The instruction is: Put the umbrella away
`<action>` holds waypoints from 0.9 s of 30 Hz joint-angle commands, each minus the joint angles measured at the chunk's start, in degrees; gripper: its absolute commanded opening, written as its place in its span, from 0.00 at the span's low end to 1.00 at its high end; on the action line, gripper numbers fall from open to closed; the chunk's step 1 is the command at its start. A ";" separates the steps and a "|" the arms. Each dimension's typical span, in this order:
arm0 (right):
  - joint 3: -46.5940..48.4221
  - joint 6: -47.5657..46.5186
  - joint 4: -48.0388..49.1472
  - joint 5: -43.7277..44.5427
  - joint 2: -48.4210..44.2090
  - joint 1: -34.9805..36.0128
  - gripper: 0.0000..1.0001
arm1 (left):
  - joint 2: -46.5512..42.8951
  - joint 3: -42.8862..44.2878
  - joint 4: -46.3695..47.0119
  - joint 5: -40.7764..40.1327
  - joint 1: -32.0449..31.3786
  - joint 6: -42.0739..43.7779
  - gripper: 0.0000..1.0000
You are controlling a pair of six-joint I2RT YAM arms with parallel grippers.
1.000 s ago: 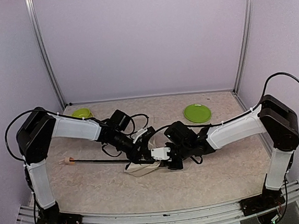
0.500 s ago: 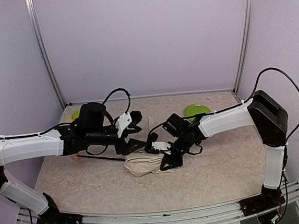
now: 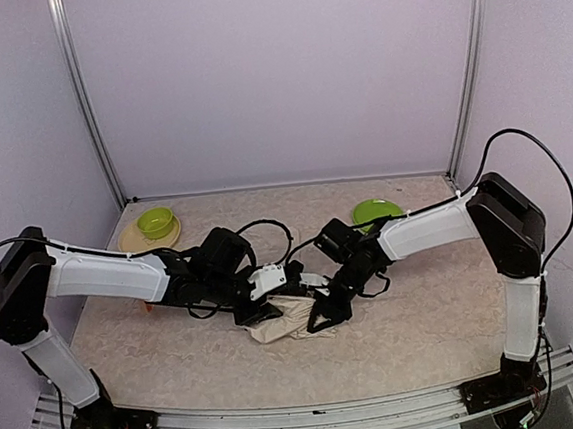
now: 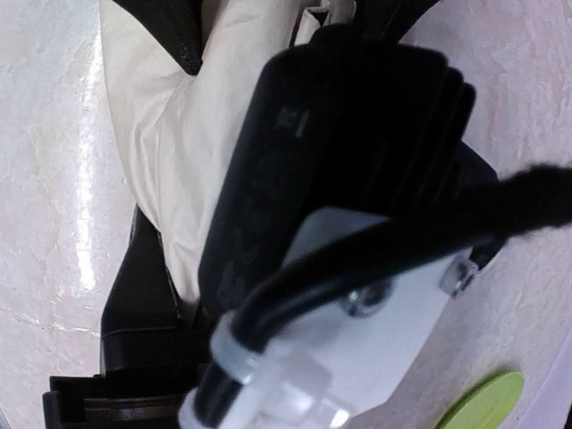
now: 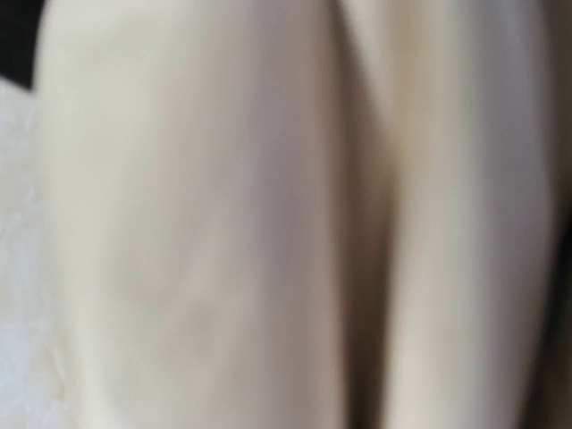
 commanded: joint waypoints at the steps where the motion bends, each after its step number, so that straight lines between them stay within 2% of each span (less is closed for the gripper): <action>1: -0.78 1.42 -7.11 -3.84 4.46 -1.22 0.07 | 2.37 3.25 -3.10 1.37 -0.52 1.29 0.45; 3: -0.21 2.90 -7.71 -6.87 5.39 -2.25 0.06 | 3.24 3.84 -1.97 0.63 -0.52 0.15 0.48; 7: 0.41 6.67 -10.38 -5.84 8.05 -3.35 0.03 | -0.60 4.48 1.15 0.53 0.09 -2.36 0.73; 10: 0.13 7.94 -10.78 -6.55 8.95 -3.49 0.02 | -5.87 3.44 2.77 1.31 -0.21 -0.91 0.80; 15: 1.37 9.58 -11.86 -8.77 10.28 -4.00 0.02 | -8.45 2.34 -3.91 3.57 -5.21 8.76 0.81; 19: 2.98 9.74 -12.95 -10.01 11.71 -4.53 0.02 | -2.07 1.41 -6.59 -2.27 -8.33 12.21 0.82; 27: 4.67 8.47 -14.32 -11.50 12.47 -4.75 0.06 | 7.63 2.78 -2.98 -8.47 -8.73 14.22 0.83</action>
